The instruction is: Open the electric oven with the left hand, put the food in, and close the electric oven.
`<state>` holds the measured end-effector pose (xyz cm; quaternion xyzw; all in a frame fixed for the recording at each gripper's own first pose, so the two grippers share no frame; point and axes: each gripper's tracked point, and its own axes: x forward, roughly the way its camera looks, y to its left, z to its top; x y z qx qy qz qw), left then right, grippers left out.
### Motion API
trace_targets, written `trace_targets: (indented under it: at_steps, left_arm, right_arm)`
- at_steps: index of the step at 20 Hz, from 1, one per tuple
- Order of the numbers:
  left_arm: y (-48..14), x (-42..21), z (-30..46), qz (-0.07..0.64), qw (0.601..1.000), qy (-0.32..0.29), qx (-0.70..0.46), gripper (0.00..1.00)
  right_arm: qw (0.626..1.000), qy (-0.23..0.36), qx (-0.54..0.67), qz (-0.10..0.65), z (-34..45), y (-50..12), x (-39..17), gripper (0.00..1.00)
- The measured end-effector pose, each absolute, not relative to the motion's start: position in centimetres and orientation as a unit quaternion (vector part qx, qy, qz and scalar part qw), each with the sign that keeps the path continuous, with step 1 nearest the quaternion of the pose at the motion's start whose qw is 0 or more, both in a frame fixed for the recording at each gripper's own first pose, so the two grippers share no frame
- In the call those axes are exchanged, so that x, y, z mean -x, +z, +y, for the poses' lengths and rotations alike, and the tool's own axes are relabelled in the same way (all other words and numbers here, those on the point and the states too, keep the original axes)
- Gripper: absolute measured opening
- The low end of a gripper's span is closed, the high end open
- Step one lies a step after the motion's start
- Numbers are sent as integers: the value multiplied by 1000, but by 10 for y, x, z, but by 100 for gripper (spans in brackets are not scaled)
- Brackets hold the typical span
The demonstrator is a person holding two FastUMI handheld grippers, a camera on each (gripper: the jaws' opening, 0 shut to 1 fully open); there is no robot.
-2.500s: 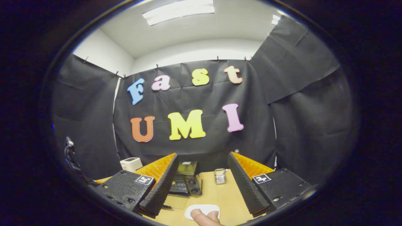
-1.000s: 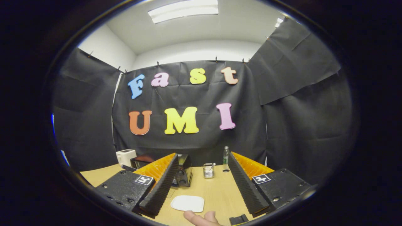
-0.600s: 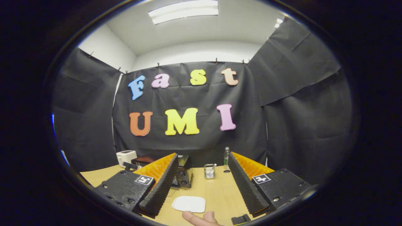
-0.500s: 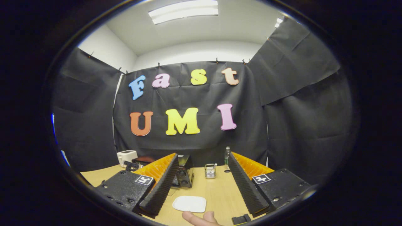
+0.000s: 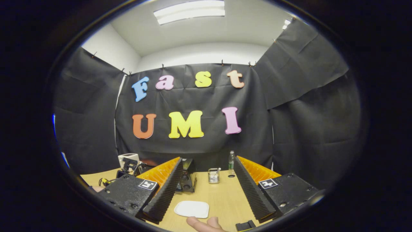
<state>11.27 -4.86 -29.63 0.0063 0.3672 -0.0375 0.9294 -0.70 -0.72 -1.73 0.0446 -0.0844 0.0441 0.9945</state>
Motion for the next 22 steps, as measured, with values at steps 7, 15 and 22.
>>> trace_targets:
  at_steps: [7,15,22]
  left_arm:
    - [-248,-152,-47,309,950,-38,-20,95]
    - [-197,-172,-36,241,970,-34,-17,96]
    - [-144,-120,-19,180,984,-14,-12,96]
  right_arm:
    - [995,40,-52,-78,-7,-19,6,95]
    - [996,28,-52,-71,-15,-22,4,95]
    - [996,33,-46,-76,-9,-17,15,95]
